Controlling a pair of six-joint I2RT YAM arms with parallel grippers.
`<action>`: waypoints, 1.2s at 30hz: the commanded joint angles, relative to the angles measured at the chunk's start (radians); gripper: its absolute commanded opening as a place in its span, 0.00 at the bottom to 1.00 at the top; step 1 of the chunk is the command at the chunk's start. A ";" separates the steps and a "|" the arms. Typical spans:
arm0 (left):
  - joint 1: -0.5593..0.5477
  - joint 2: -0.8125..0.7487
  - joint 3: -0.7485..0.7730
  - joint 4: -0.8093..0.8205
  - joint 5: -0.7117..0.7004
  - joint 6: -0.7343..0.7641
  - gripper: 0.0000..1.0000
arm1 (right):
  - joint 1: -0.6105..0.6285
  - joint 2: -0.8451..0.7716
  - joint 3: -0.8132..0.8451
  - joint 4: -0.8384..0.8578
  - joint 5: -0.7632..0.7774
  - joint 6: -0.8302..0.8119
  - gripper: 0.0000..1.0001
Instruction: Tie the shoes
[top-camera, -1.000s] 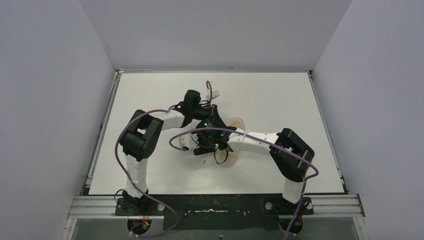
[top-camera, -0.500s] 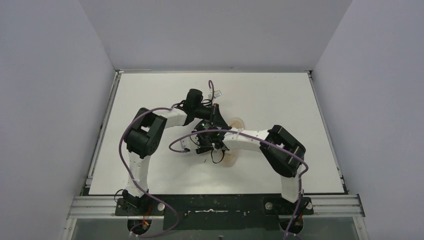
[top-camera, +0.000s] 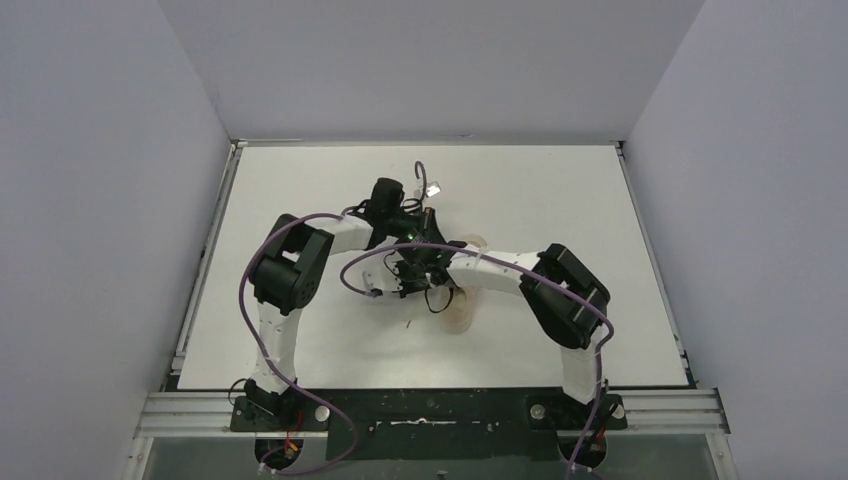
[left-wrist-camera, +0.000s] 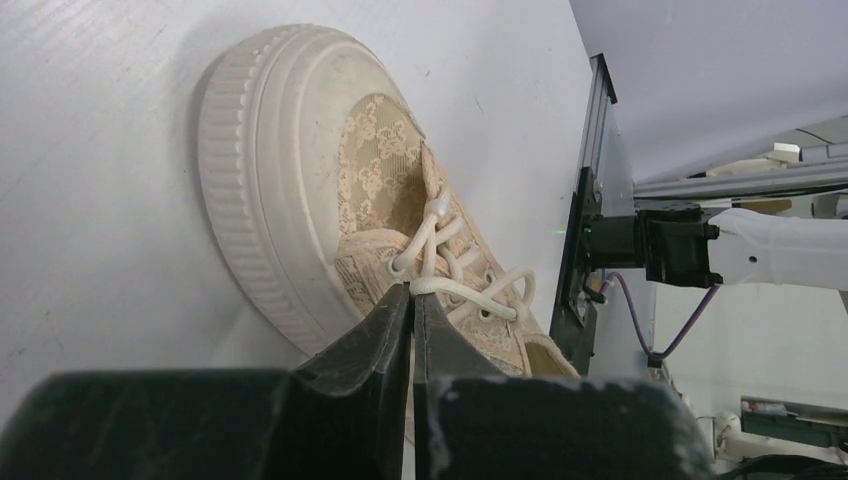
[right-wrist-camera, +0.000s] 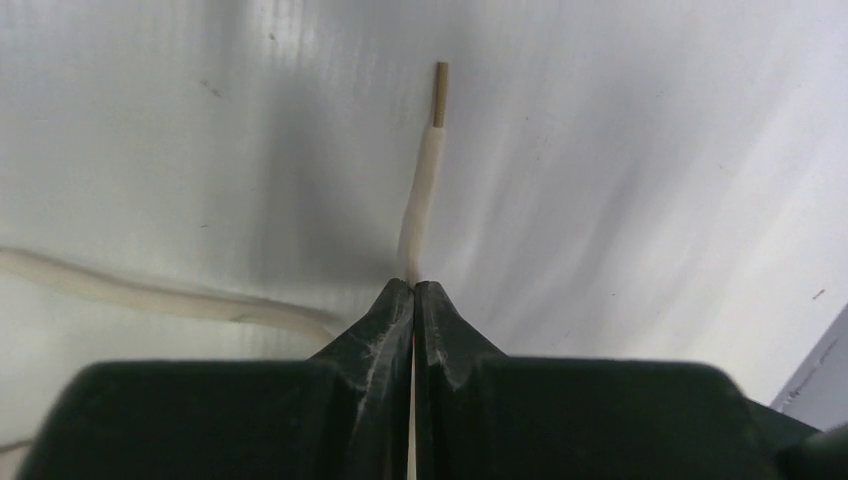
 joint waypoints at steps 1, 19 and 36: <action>0.014 -0.012 0.033 -0.022 0.038 -0.011 0.00 | 0.005 -0.165 -0.006 -0.010 -0.148 0.090 0.00; -0.031 -0.080 -0.051 0.223 0.001 -0.296 0.00 | -0.167 -0.699 -0.056 -0.415 -0.174 1.248 0.00; -0.042 -0.206 -0.116 0.027 -0.124 -0.163 0.00 | -0.484 -0.468 -0.257 -0.810 -0.427 1.604 0.03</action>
